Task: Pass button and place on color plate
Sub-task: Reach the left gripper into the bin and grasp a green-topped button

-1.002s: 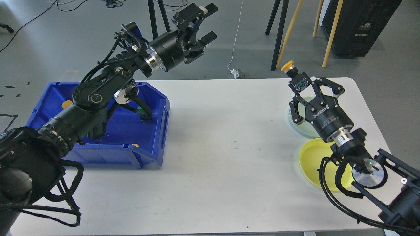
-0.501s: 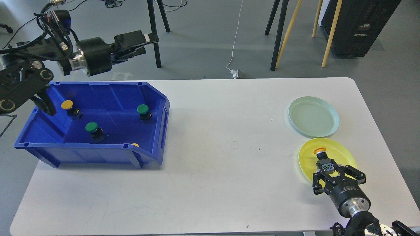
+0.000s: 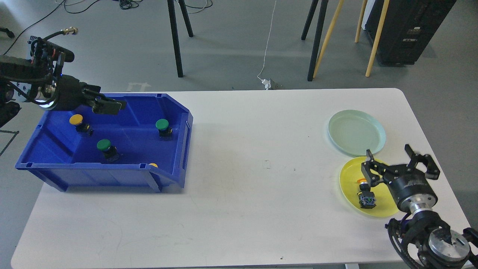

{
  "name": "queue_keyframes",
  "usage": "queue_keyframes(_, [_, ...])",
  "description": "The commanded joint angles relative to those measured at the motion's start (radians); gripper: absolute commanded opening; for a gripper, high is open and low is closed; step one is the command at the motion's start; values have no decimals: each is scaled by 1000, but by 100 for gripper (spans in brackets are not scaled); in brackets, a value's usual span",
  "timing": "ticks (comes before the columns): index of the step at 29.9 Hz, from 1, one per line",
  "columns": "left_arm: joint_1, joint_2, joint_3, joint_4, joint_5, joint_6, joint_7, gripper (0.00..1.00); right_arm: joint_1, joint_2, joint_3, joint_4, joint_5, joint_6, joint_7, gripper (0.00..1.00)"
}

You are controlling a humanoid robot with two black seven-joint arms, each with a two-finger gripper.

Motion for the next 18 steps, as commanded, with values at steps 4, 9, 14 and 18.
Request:
queue_keyframes(4, [8,-44,72,74,29,0,0,97,239,-148,-48,-85,-1,8,-1,100])
queue_keyframes(9, [8,-127,149,214,19,0,0,97,236,-153,-62,-98,1,11,-1,100])
queue_keyframes(14, [33,-173,193,263,17,0,0,97,217,-148,-62,-101,-1,11,-1,100])
queue_keyframes(18, [56,-216,203,308,14,0,0,97,216,-148,-59,-101,-1,11,-3,100])
